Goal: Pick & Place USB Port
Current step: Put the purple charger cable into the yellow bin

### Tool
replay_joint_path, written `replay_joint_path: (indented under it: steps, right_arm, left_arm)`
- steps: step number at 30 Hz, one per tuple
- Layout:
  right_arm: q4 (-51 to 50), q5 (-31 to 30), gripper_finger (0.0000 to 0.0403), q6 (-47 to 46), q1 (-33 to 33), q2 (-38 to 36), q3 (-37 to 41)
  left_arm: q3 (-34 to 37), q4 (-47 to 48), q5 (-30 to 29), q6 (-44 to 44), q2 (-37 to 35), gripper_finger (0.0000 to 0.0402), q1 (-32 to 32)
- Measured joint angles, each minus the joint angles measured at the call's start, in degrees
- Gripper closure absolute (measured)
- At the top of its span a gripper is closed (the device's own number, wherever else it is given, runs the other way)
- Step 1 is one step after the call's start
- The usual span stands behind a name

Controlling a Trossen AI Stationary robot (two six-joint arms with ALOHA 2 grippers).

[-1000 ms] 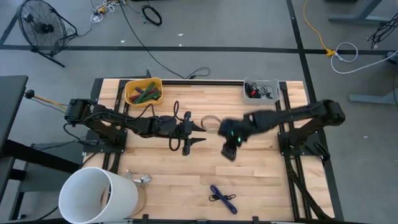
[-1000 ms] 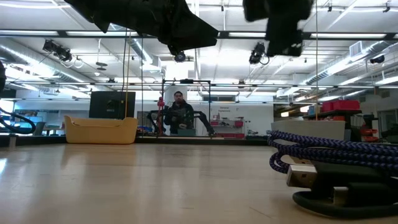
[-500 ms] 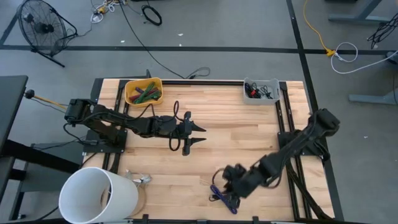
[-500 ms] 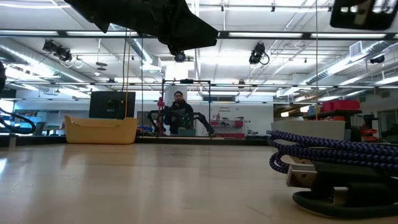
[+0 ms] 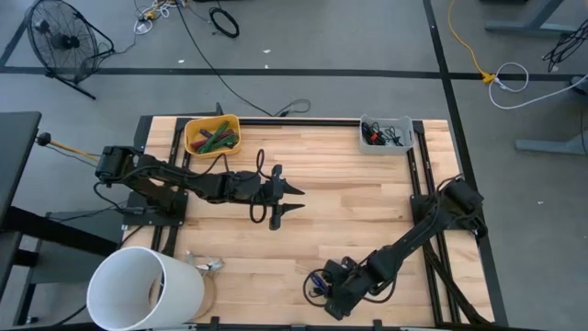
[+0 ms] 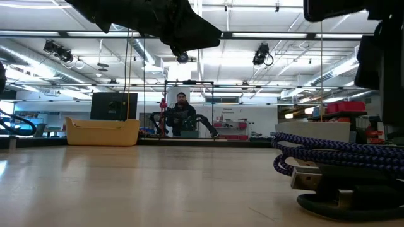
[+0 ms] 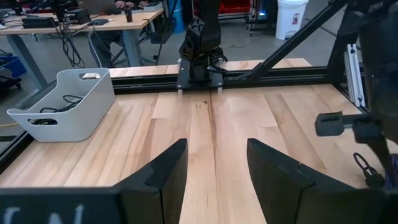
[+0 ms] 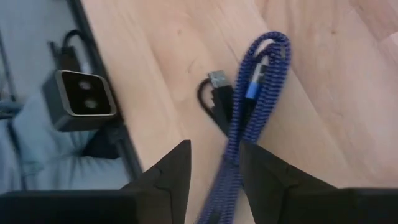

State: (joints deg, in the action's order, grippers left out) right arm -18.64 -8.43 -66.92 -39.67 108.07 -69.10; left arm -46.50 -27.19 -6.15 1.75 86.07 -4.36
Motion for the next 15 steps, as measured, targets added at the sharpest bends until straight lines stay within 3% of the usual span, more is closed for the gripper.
replay_joint_path:
  steps: [15]
  right_arm:
    - [-2.3, -3.2, 0.0266, 0.3, 0.0, 0.5, 0.0]
  left_arm:
    - [0.0, 0.0, 0.0, -4.1, 0.0, 0.023, 0.0]
